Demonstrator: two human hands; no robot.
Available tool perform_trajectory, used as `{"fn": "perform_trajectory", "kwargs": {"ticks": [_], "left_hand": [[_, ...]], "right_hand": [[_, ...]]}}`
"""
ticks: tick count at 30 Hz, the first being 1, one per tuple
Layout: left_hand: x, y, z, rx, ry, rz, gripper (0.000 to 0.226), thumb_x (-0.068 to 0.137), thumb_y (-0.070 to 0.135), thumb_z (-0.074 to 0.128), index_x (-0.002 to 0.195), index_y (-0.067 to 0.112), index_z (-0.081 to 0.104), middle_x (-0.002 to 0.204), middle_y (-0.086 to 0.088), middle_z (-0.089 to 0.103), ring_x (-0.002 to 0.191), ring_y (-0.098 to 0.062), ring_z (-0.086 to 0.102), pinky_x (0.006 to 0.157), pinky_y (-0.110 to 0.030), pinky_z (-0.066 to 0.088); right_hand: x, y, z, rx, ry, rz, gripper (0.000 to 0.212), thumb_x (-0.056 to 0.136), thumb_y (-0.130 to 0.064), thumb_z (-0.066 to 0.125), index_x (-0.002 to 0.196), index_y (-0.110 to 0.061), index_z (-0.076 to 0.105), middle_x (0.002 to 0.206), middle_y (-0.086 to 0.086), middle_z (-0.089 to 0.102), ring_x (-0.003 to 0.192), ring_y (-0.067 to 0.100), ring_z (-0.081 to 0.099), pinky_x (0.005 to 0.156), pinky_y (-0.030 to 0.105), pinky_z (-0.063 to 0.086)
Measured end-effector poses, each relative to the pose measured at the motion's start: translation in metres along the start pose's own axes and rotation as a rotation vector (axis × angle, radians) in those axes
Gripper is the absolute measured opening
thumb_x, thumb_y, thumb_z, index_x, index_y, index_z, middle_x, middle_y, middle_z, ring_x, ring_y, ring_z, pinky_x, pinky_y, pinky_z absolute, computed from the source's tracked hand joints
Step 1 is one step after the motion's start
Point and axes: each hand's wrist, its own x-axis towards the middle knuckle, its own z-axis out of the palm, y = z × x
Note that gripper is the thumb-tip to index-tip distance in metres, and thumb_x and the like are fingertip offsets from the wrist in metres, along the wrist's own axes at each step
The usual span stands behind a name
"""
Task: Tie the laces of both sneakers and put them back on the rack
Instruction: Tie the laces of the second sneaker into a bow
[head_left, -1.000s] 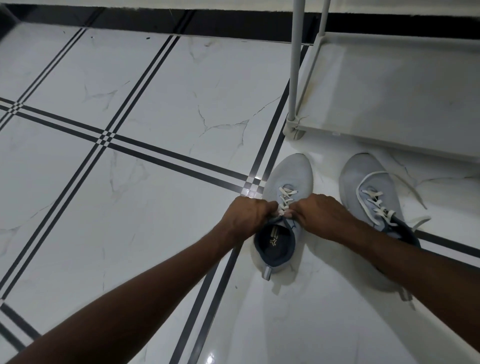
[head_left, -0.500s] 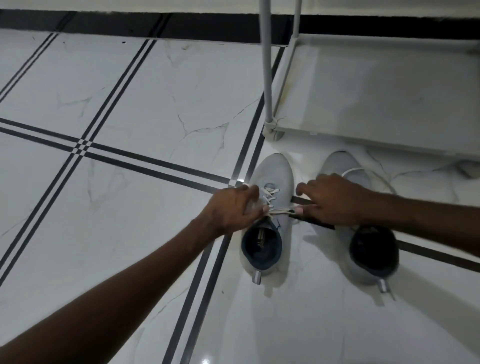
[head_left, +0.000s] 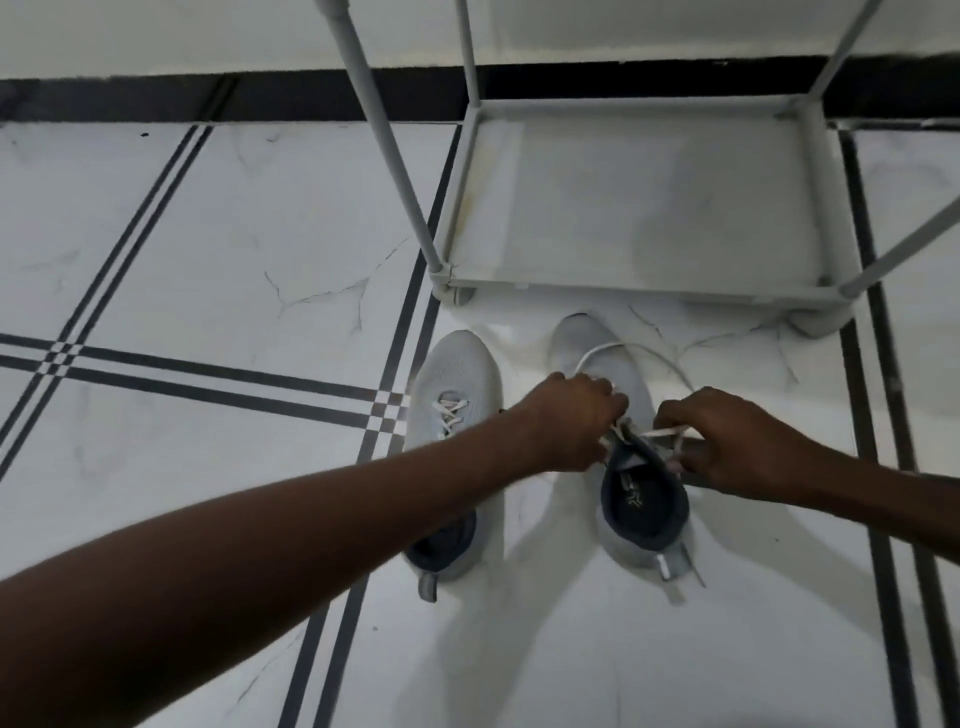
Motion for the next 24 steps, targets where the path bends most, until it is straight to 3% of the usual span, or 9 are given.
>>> {"fn": "perform_trajectory", "kwargs": {"ticks": [1,3,7,10,13,18,22,24], "left_hand": [[0.001,-0.001,0.006,0.039,0.034,0.001,0.039,0.083,0.029,0.068,0.116,0.01,0.058,0.108,-0.012,0.068,0.097,-0.033,0.065,0.078,-0.039,0.047],[-0.002,-0.008,0.014,0.021,0.052,-0.027,0.036,0.083,0.026,0.07,0.113,0.009,0.058,0.095,-0.014,0.072,0.084,-0.036,0.068,0.072,-0.038,0.046],[-0.014,-0.024,0.006,-0.039,-0.039,-0.082,0.017,0.085,0.019,0.066,0.102,0.02,0.067,0.089,-0.008,0.074,0.08,-0.03,0.068,0.067,-0.036,0.05],[-0.026,-0.029,0.001,-0.04,-0.084,-0.097,0.012,0.085,0.013,0.058,0.087,0.021,0.066,0.08,-0.002,0.072,0.071,-0.022,0.062,0.061,-0.03,0.039],[-0.037,-0.034,0.008,-0.002,-0.168,-0.182,0.015,0.083,0.012,0.053,0.083,0.02,0.065,0.083,-0.002,0.072,0.078,-0.024,0.065,0.061,-0.028,0.031],[-0.035,-0.038,0.007,0.112,-0.218,-0.272,0.023,0.092,0.018,0.047,0.099,0.015,0.069,0.095,-0.007,0.072,0.086,-0.028,0.068,0.063,-0.03,0.04],[-0.037,-0.041,0.006,0.125,-0.198,-0.286,0.022,0.093,0.021,0.05,0.097,0.019,0.071,0.094,-0.004,0.073,0.088,-0.025,0.067,0.069,-0.03,0.039],[-0.034,-0.051,0.002,0.149,-0.068,-0.241,0.015,0.091,0.029,0.061,0.094,0.028,0.075,0.095,0.0,0.068,0.096,-0.022,0.059,0.078,-0.03,0.037]], "right_hand": [[0.001,0.002,0.003,-0.027,0.028,-0.014,0.014,0.077,-0.029,0.075,0.077,-0.02,0.063,0.073,-0.002,0.067,0.073,0.021,0.062,0.063,0.035,0.048],[0.003,0.006,0.007,-0.09,0.048,-0.04,0.033,0.08,-0.034,0.072,0.062,-0.015,0.052,0.057,0.0,0.06,0.059,0.023,0.058,0.053,0.032,0.036],[-0.006,0.006,0.018,0.014,0.001,-0.047,0.032,0.097,-0.031,0.052,0.066,-0.025,0.043,0.064,-0.008,0.062,0.06,0.017,0.056,0.058,0.03,0.036],[-0.009,0.011,0.022,0.111,-0.001,-0.011,0.033,0.1,-0.028,0.047,0.067,-0.025,0.042,0.057,-0.014,0.051,0.055,0.004,0.047,0.055,0.021,0.033],[-0.011,0.026,0.024,0.105,-0.077,0.047,0.036,0.1,-0.027,0.046,0.064,-0.024,0.045,0.057,-0.008,0.054,0.056,0.012,0.053,0.059,0.029,0.039],[-0.008,0.044,0.027,0.069,-0.089,0.155,0.036,0.094,-0.014,0.052,0.06,-0.025,0.045,0.055,-0.006,0.054,0.057,0.014,0.054,0.058,0.033,0.043],[-0.012,0.039,0.025,-0.045,-0.084,0.193,0.036,0.097,-0.023,0.048,0.062,-0.029,0.04,0.061,-0.007,0.054,0.061,0.017,0.054,0.06,0.034,0.043],[-0.013,0.034,0.02,-0.166,-0.051,0.189,0.032,0.096,-0.025,0.048,0.065,-0.031,0.04,0.065,-0.008,0.053,0.063,0.02,0.053,0.06,0.034,0.045]]}}
